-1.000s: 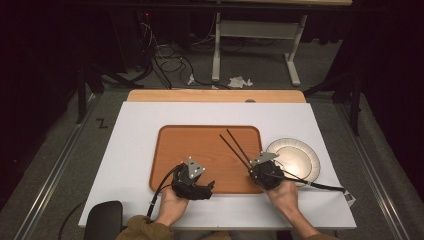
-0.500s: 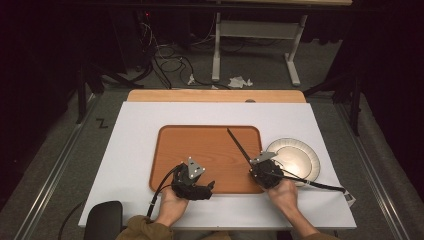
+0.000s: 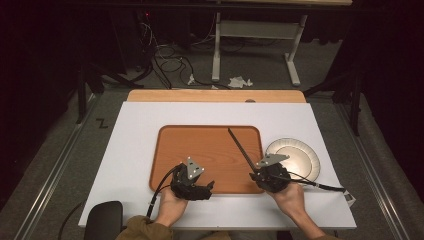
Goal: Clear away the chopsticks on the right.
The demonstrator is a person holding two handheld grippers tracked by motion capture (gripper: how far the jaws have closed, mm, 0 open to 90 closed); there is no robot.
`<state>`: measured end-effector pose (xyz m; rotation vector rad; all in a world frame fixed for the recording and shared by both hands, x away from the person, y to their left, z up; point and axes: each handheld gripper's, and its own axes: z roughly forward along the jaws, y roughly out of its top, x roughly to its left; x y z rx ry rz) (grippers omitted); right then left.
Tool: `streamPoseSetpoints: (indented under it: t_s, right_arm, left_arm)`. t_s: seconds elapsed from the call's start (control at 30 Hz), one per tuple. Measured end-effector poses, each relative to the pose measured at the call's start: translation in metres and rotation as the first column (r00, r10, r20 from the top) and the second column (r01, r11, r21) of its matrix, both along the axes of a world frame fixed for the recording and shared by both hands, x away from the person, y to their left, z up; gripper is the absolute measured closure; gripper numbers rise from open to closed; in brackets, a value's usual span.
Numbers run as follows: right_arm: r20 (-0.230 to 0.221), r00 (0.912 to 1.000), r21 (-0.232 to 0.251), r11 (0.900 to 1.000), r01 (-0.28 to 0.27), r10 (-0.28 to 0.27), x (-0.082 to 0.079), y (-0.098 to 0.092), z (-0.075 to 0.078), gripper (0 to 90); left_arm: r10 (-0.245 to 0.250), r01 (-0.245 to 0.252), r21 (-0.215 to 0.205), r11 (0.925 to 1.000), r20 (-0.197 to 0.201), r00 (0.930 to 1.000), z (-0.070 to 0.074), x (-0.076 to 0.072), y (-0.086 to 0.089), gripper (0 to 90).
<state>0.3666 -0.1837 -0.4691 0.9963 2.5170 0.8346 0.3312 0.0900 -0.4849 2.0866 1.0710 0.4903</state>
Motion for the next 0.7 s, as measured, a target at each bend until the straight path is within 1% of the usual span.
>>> streamPoseSetpoints:
  t_s: [0.07,0.13,0.33,0.47,0.5,0.57,0.6,0.63,0.67,0.7]
  right_arm:
    - [-0.001,0.9999,0.014,1.0,-0.017,0.017,-0.003,-0.005,0.005,73.5]
    - [-0.002,0.9998,0.02,1.0,-0.019,0.019,-0.005,-0.006,0.005,73.1]
    - [0.005,0.9991,0.017,0.999,-0.041,0.041,-0.014,-0.016,0.011,69.3]
    - [0.01,0.9988,0.019,0.999,-0.048,0.048,-0.018,-0.02,0.012,68.6]
    - [0.008,0.9987,0.026,0.998,-0.051,0.051,-0.018,-0.021,0.012,68.3]
    - [0.006,0.9989,0.036,0.998,-0.047,0.047,-0.019,-0.025,0.012,68.1]
    - [0.007,0.9992,0.035,0.999,-0.04,0.04,-0.019,-0.03,0.012,68.0]
    - [0.007,0.9992,0.035,0.999,-0.04,0.04,-0.019,-0.03,0.012,68.0]
    - [-0.003,0.9995,0.052,0.998,-0.032,0.032,-0.02,-0.034,0.012,67.8]
    - [-0.003,0.9995,0.052,0.998,-0.032,0.032,-0.02,-0.034,0.012,67.8]
  left_arm:
    - [0.0,0.0,0.0,1.0,0.0,1.0,0.0,0.0,0.0,16.5]
    - [-0.001,0.001,-0.002,1.0,0.0,1.0,0.0,-0.001,0.0,16.5]
    - [-0.001,0.001,-0.005,1.0,0.001,1.0,0.001,-0.001,0.0,16.5]
    - [0.0,0.0,-0.006,1.0,0.002,1.0,0.001,-0.001,0.001,16.5]
    - [-0.001,0.001,-0.007,1.0,0.002,1.0,0.001,-0.001,0.001,16.4]
    - [0.0,0.0,-0.006,1.0,0.003,1.0,0.002,-0.002,0.001,16.4]
    - [0.0,0.0,-0.006,1.0,0.003,1.0,0.002,-0.002,0.001,16.5]
    - [0.001,-0.001,-0.006,1.0,0.004,1.0,0.002,-0.002,0.001,16.5]
    - [0.001,-0.001,-0.006,1.0,0.004,1.0,0.002,-0.002,0.001,16.5]
    - [0.001,-0.001,-0.006,1.0,0.004,1.0,0.002,-0.002,0.001,16.5]
